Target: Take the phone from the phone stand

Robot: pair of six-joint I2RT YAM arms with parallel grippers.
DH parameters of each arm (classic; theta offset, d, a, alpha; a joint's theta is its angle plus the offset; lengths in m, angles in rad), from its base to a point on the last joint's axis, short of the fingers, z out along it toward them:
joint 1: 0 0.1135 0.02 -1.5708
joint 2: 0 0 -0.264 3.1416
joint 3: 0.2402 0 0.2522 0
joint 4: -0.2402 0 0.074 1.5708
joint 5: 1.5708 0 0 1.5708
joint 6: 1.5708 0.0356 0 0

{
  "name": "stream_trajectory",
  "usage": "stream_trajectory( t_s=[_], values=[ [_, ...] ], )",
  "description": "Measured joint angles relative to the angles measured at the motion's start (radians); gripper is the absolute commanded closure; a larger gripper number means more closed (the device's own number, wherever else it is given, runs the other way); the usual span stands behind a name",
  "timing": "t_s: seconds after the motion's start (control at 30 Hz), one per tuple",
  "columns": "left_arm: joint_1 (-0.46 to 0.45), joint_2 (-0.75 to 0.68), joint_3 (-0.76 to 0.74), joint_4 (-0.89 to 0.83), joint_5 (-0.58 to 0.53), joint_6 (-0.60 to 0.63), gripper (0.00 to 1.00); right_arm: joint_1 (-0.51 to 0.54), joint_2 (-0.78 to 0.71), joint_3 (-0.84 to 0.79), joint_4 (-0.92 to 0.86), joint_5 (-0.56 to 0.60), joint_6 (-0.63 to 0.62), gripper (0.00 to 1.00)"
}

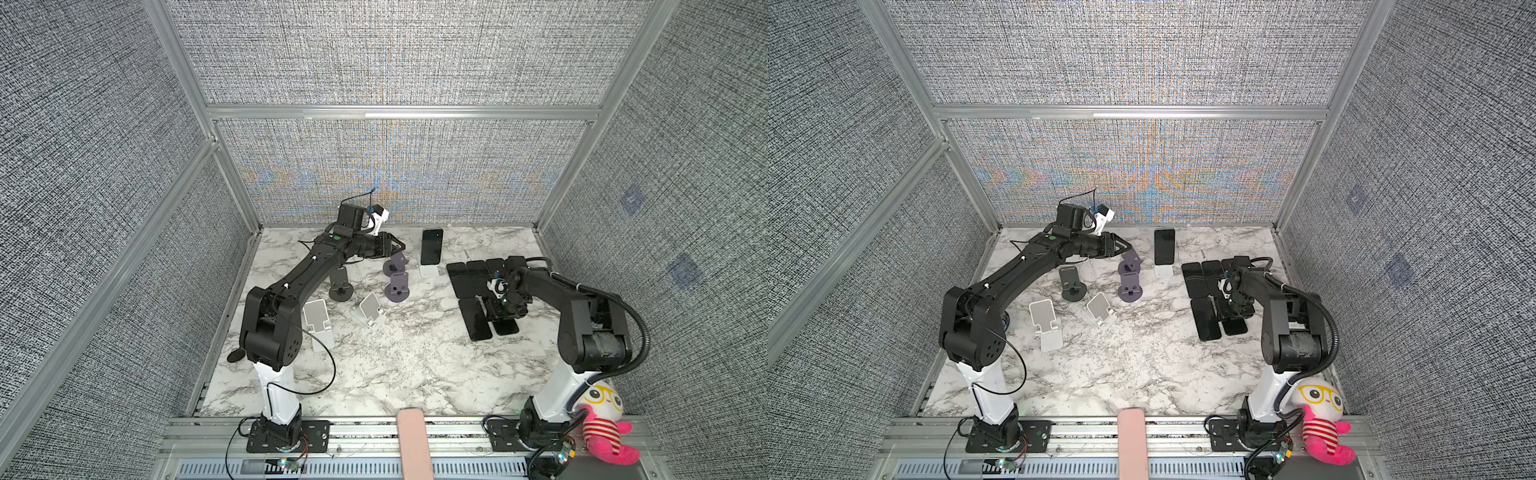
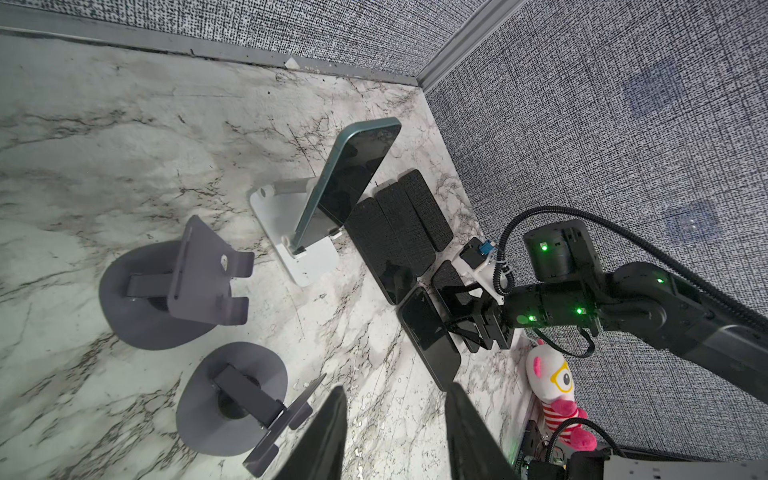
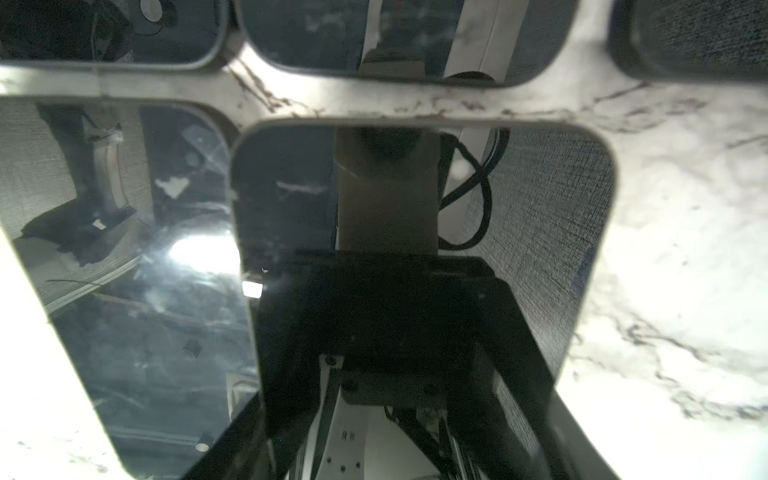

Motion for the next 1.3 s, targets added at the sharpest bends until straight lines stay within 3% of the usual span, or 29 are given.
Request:
stream_trajectory(
  t_s=[0.23, 0.63, 0.77, 0.83, 0.9, 1.03, 1.3],
  values=[
    [-0.001, 0.001, 0.002, -0.001, 0.0, 0.0, 0.59, 0.002, 0.006, 0.011, -0.011, 0.002, 0.013, 0.21],
    [-0.006, -0.006, 0.01, -0.017, -0.013, 0.012, 0.59, -0.003, -0.05, 0.06, -0.083, -0.024, 0.029, 0.2],
    [-0.016, 0.001, 0.037, -0.022, -0.016, 0.029, 0.59, -0.048, -0.092, 0.063, -0.083, 0.007, 0.056, 0.33],
    [-0.024, 0.018, 0.055, -0.024, -0.016, 0.035, 0.6, -0.089, -0.099, 0.063, -0.069, 0.044, 0.075, 0.55],
    [-0.028, 0.04, 0.077, -0.025, -0.016, 0.044, 0.6, -0.122, -0.092, 0.065, -0.054, 0.084, 0.093, 0.66],
    [-0.04, 0.093, 0.135, -0.017, -0.002, 0.082, 0.59, -0.145, -0.042, 0.089, -0.016, 0.096, 0.105, 0.68],
    [-0.052, 0.279, 0.316, 0.005, 0.035, 0.164, 0.47, -0.13, 0.058, 0.097, 0.017, 0.095, 0.106, 0.68]
  ],
)
